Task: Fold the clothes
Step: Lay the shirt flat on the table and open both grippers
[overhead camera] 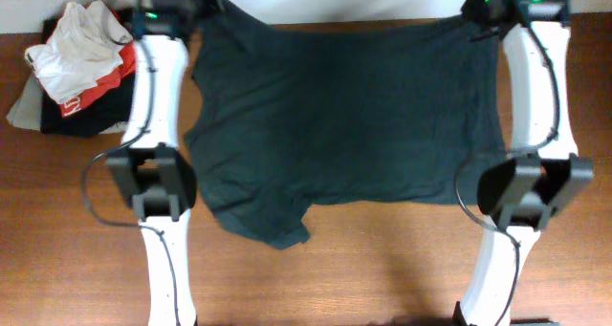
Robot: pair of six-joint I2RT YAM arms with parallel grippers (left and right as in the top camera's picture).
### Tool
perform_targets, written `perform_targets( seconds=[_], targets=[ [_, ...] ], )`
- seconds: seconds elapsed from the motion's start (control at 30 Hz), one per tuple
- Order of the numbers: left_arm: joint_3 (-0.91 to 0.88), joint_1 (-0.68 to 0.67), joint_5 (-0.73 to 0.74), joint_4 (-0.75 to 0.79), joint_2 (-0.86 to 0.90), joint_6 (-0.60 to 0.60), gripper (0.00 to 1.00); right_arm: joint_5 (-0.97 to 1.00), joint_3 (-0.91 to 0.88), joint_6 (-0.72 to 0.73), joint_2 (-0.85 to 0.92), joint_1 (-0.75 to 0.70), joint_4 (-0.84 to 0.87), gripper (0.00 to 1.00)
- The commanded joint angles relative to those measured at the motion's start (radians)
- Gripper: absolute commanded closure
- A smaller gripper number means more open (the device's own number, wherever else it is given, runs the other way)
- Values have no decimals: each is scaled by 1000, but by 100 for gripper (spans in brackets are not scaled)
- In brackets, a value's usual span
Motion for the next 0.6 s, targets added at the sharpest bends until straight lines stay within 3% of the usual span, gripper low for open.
perform_targets(
  seconds=[0.0,0.03,0.07,0.3,0.57],
  targets=[
    [11,-27,-16,23,124,0,32,25,11,-10,78,-11,3,1],
    [11,-28,-15,18,135,0,8,25,11,-10,84,-13,-5,1],
    [11,-29,-13,8,141,0,1,25,11,-18,88,-13,-13,1],
    [47,-19,5,-138,42,1,1,25,37,-58,27,-40,-137,1],
    [67,8,0,-562,-251,61,1,-19,42,-58,-140,-90,-365,1]
  ],
)
